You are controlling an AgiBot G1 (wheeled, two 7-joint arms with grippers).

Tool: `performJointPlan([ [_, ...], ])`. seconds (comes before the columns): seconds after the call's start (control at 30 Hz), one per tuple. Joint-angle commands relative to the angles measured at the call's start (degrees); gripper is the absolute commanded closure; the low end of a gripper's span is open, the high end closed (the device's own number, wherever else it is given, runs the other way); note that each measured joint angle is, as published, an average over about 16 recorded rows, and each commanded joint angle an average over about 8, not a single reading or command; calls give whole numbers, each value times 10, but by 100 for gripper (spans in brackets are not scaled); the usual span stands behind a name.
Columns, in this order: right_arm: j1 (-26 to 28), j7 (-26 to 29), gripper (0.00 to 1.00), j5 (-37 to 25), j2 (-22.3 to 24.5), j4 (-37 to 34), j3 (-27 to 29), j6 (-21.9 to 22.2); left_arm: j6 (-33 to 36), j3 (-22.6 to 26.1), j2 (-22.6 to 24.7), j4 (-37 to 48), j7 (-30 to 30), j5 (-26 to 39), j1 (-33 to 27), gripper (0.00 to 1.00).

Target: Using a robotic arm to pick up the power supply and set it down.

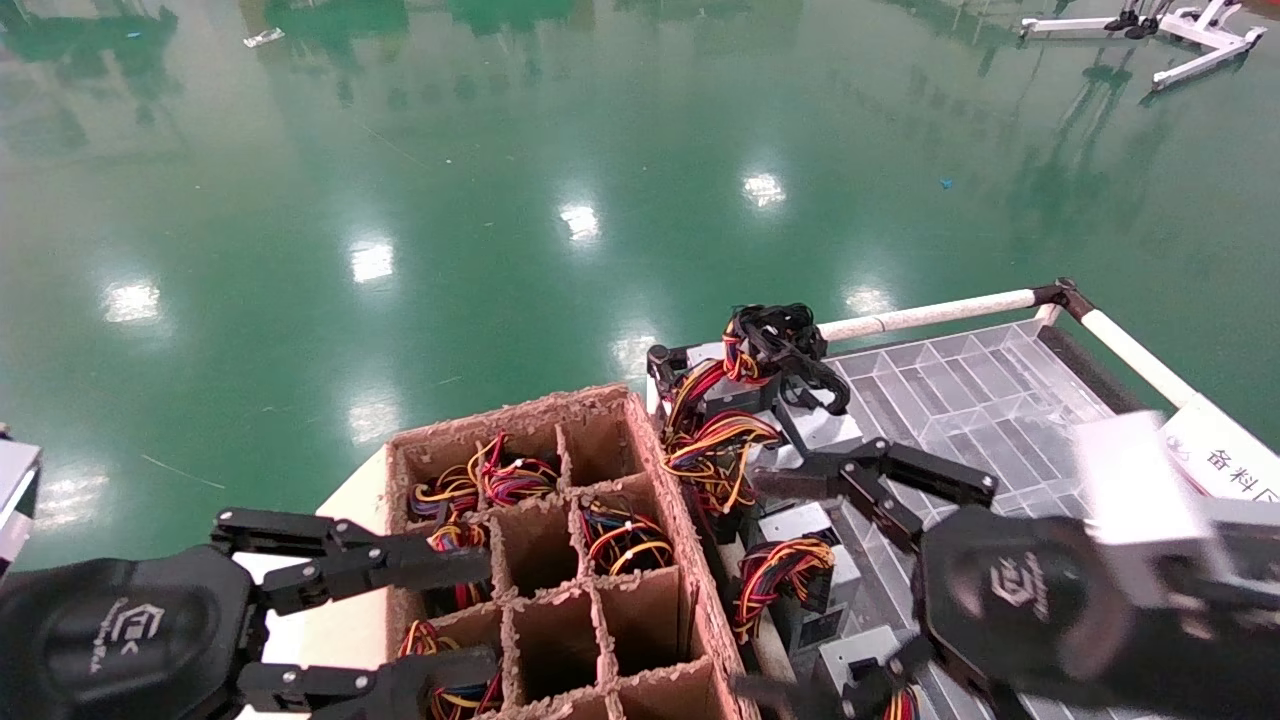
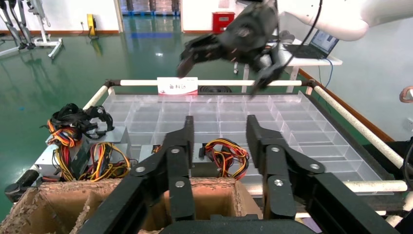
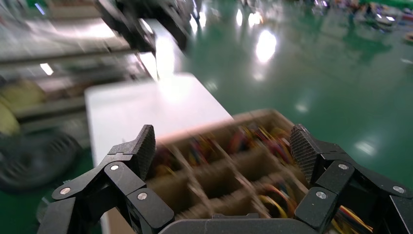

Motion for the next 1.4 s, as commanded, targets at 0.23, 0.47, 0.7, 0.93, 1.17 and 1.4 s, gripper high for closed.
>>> performJointPlan([
  [0.23, 92, -47, 0, -126, -43, -51, -48, -2, 0, 0, 0, 0, 0, 0, 0, 100],
  [0.47, 165, -113, 0, -228, -119, -124, -99, -2, 0, 0, 0, 0, 0, 0, 0, 100],
  [0.7, 237, -198, 1, -317, -200, -227, -150, -1, 0, 0, 0, 0, 0, 0, 0, 100],
  [0.93, 296, -282, 77, -371, -274, -345, -184, 7, 0, 0, 0, 0, 0, 0, 0, 100],
  [1.17, 339, -350, 100, -407, -331, -451, -206, 23, 0, 0, 0, 0, 0, 0, 0, 100],
  [1.4, 366, -394, 100, -423, -369, -531, -217, 35, 0, 0, 0, 0, 0, 0, 0, 100],
])
